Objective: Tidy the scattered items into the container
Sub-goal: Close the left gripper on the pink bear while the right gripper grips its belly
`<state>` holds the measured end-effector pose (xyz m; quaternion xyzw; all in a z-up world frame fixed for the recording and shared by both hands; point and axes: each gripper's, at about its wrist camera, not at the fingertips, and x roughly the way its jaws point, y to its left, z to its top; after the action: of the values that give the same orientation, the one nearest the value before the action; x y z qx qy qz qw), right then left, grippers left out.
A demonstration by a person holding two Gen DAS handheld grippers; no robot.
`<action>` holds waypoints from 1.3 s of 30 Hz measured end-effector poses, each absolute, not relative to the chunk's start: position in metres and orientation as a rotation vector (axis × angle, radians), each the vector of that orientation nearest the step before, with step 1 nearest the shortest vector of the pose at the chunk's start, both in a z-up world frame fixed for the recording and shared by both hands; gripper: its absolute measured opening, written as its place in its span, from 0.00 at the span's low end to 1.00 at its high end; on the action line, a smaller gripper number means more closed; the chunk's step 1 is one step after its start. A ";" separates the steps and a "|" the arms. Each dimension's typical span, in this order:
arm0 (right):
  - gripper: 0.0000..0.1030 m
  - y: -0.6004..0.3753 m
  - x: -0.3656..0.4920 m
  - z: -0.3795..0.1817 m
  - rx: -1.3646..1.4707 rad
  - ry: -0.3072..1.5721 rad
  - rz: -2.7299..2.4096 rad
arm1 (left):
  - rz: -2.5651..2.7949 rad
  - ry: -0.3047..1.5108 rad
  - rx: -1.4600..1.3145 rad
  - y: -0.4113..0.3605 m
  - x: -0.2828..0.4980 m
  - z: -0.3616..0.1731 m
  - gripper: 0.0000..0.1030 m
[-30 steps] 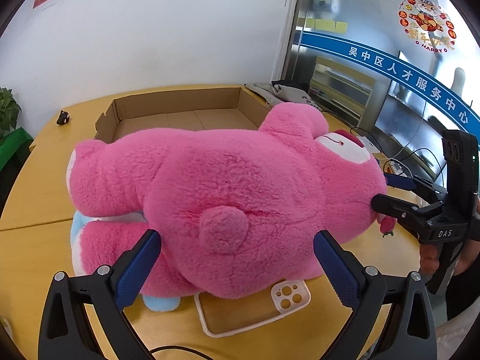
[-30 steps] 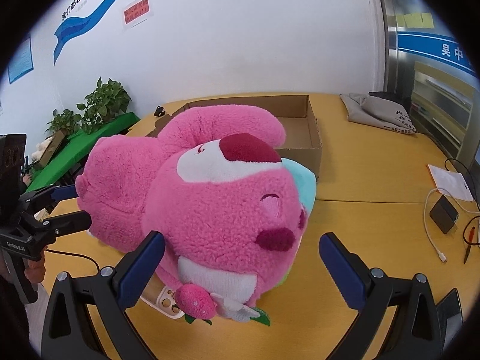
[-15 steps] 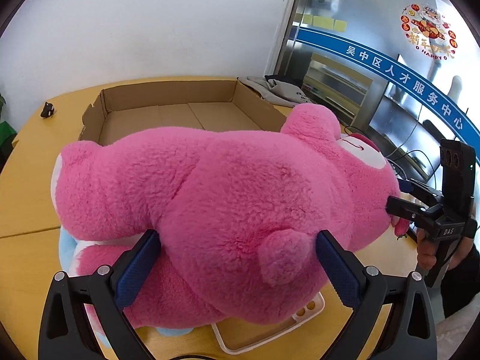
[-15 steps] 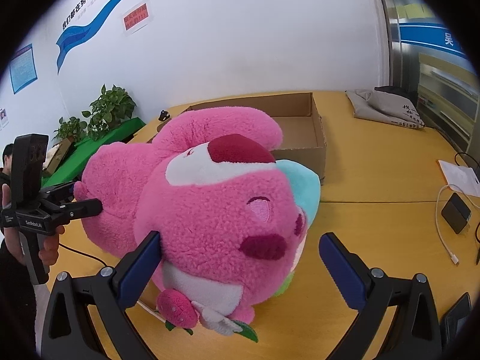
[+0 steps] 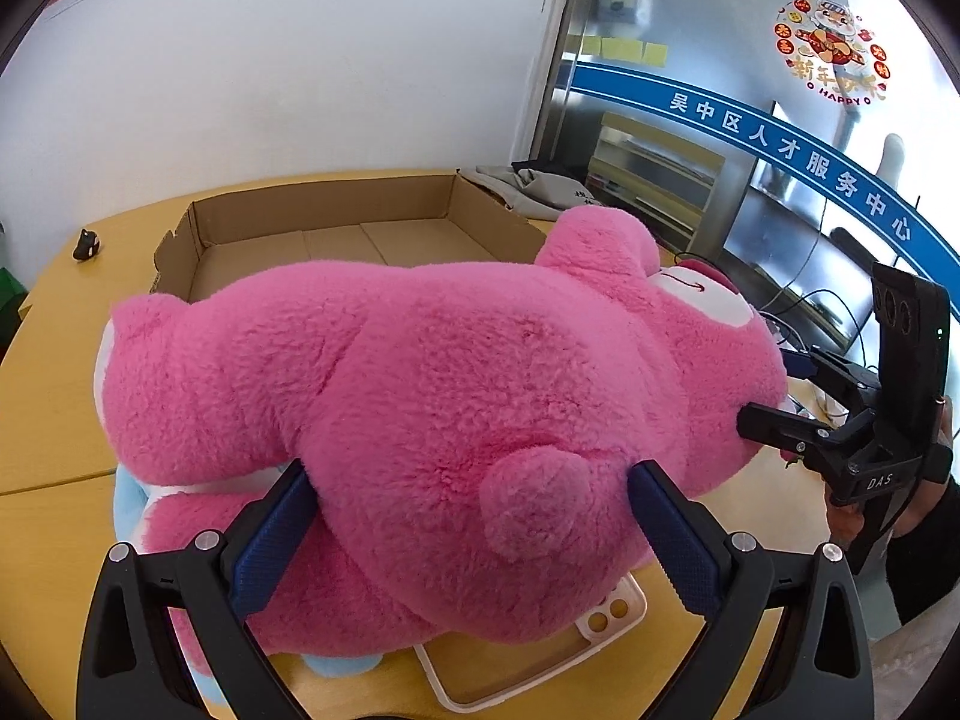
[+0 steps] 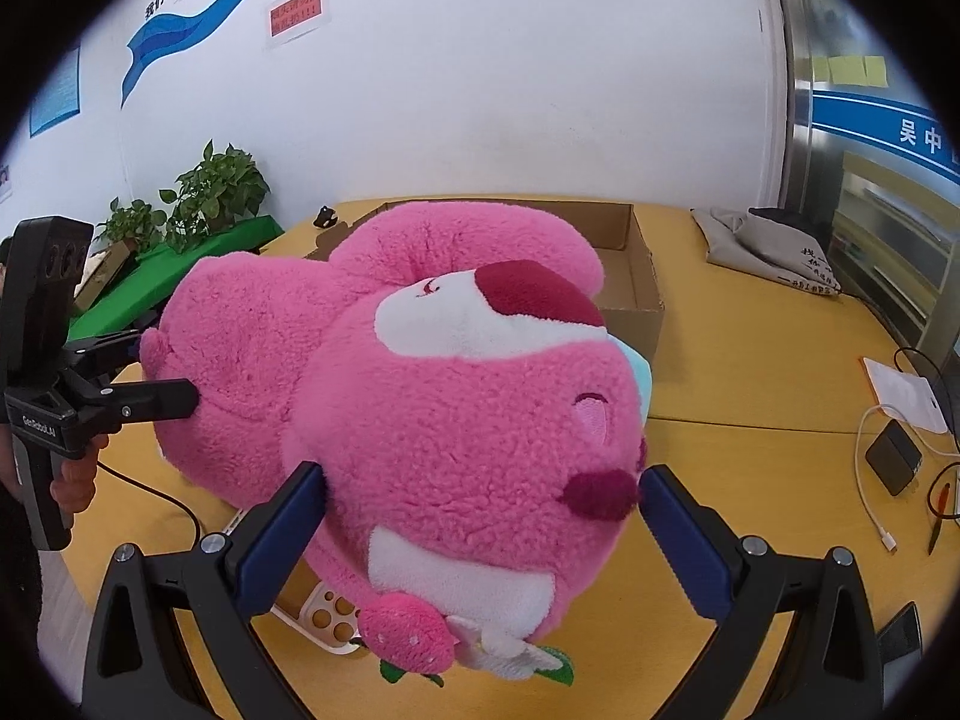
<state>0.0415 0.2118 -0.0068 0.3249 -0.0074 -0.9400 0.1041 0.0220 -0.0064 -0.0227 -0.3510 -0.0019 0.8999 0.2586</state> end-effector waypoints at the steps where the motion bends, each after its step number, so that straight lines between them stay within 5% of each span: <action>1: 1.00 0.213 0.039 -0.008 0.956 -0.048 -2.761 | 2.453 0.012 -0.952 -0.004 0.022 -0.023 0.94; 5: 0.98 0.214 0.021 -0.016 0.923 -0.140 -2.763 | 2.490 -0.029 -0.961 -0.006 0.019 -0.023 0.73; 9: 0.75 0.208 0.023 -0.013 0.884 -0.145 -2.779 | 2.499 -0.065 -0.964 -0.013 0.025 -0.021 0.59; 14: 0.61 0.204 0.035 -0.007 0.859 -0.138 -2.791 | 2.519 -0.084 -0.929 -0.014 0.042 -0.011 0.42; 26: 0.54 0.201 0.051 0.058 0.636 -0.127 -2.841 | 2.583 -0.059 -0.702 -0.020 0.054 0.060 0.39; 39: 0.54 0.217 -0.126 0.129 0.464 -0.129 -2.877 | 2.584 -0.012 -0.649 -0.017 -0.154 0.126 0.39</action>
<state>-0.1262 0.2174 0.1292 0.1581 -0.0441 -0.9801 0.1120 -0.1538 -0.0168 0.1258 -0.2366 -0.0043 0.9424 0.2365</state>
